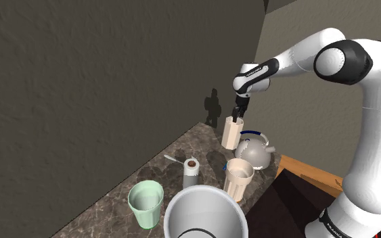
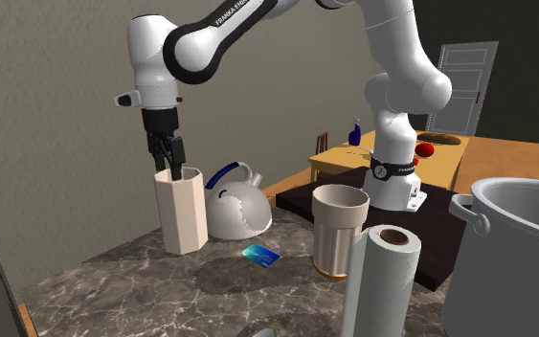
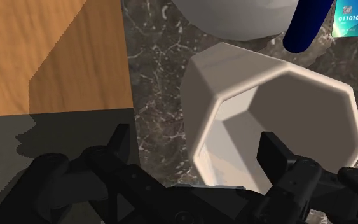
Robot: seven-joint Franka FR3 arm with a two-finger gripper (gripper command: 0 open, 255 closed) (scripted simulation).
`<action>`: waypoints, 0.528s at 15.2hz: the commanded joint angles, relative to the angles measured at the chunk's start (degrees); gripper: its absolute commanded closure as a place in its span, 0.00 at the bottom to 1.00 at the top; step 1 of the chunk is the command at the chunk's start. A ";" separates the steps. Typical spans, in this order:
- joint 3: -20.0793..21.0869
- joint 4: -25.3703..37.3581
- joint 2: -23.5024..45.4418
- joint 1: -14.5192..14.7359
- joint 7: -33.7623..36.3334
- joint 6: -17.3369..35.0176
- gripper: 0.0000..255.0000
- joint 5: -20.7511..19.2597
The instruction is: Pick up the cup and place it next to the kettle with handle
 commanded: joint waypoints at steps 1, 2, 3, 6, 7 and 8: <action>-0.04 0.95 -1.39 0.07 0.12 -2.33 0.00 -0.12; -0.08 1.59 -2.33 0.10 0.17 -3.92 0.00 -0.19; -0.10 2.16 -3.04 0.12 0.21 -5.19 0.00 -0.25; -0.10 2.16 -3.04 0.11 0.21 -5.19 0.00 -0.26; -0.10 2.16 -3.04 0.11 0.21 -5.19 0.00 -0.26; -0.10 2.16 -3.04 0.11 0.21 -5.19 0.00 -0.26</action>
